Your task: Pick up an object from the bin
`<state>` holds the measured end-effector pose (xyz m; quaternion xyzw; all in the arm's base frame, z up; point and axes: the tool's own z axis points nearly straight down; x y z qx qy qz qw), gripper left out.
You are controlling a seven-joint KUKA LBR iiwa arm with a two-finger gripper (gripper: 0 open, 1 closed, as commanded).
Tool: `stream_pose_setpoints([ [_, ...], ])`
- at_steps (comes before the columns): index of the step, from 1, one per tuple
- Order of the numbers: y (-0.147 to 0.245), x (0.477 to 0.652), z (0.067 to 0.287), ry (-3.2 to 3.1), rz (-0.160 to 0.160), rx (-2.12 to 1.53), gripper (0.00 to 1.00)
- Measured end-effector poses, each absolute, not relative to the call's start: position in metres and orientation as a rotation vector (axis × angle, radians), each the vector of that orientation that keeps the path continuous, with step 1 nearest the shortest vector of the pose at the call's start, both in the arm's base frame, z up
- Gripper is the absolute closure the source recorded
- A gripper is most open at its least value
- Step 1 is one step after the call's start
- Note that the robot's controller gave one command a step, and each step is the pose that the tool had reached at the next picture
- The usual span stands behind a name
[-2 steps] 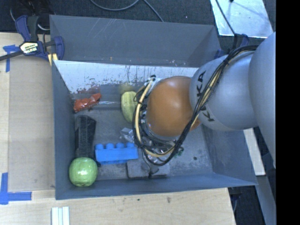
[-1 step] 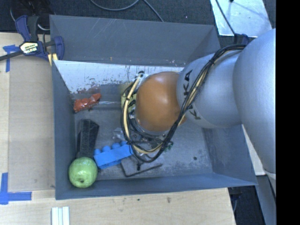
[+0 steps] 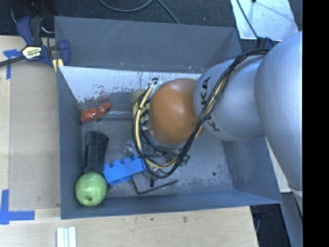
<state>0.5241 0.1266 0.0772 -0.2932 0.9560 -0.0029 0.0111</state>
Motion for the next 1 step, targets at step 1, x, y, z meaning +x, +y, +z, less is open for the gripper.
stream_pose_setpoints([
  [1, 0.1270, 0.5238, 0.0764, 2.982, -0.007, -0.914, 1.00],
])
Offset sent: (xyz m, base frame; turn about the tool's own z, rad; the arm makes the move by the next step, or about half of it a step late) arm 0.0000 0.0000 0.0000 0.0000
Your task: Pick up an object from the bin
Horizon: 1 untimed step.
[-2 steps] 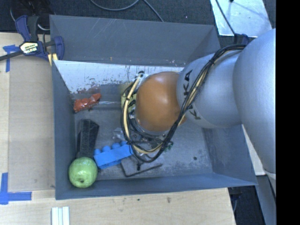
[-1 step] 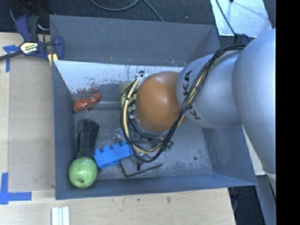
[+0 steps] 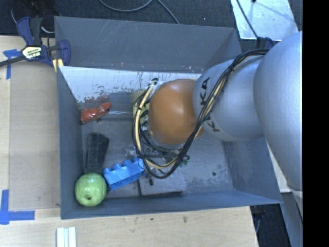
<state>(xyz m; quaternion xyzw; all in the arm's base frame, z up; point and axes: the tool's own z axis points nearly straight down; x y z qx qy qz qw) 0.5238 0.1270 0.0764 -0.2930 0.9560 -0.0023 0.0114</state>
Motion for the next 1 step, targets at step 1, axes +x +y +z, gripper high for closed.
stream_pose_setpoints([
  [1, 0.1287, 0.5182, 0.0711, 2.992, 0.000, -0.924, 0.00],
])
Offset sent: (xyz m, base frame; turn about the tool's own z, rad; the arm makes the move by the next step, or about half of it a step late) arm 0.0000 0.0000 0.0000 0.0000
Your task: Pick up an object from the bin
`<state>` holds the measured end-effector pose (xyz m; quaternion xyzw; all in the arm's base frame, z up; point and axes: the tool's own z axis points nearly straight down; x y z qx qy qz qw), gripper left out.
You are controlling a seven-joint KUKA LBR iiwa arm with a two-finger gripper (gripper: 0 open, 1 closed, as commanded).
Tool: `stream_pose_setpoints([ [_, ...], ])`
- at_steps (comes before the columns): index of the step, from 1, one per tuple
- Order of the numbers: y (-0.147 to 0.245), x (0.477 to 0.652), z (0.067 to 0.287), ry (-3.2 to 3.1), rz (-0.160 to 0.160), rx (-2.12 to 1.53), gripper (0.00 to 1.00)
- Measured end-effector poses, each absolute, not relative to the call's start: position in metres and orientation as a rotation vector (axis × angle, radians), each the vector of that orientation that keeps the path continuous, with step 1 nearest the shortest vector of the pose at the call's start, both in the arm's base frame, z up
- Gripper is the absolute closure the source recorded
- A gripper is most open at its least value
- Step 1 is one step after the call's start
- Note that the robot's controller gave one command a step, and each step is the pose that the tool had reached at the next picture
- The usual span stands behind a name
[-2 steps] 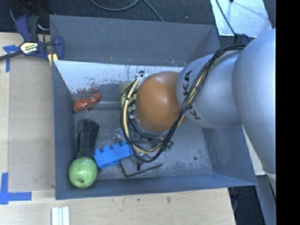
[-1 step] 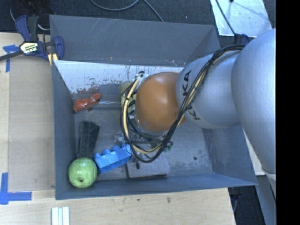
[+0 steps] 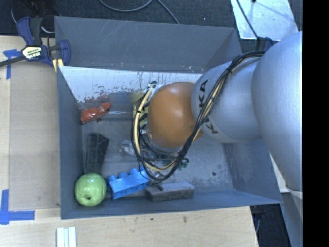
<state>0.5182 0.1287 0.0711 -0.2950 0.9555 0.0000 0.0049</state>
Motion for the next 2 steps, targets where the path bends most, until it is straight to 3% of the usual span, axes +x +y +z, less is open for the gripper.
stream_pose_setpoints([
  [1, 0.1274, 0.5179, 0.0711, 2.994, -0.003, -0.924, 1.00],
  [2, 0.1273, 0.5179, 0.0711, 2.995, -0.003, -0.923, 1.00],
])
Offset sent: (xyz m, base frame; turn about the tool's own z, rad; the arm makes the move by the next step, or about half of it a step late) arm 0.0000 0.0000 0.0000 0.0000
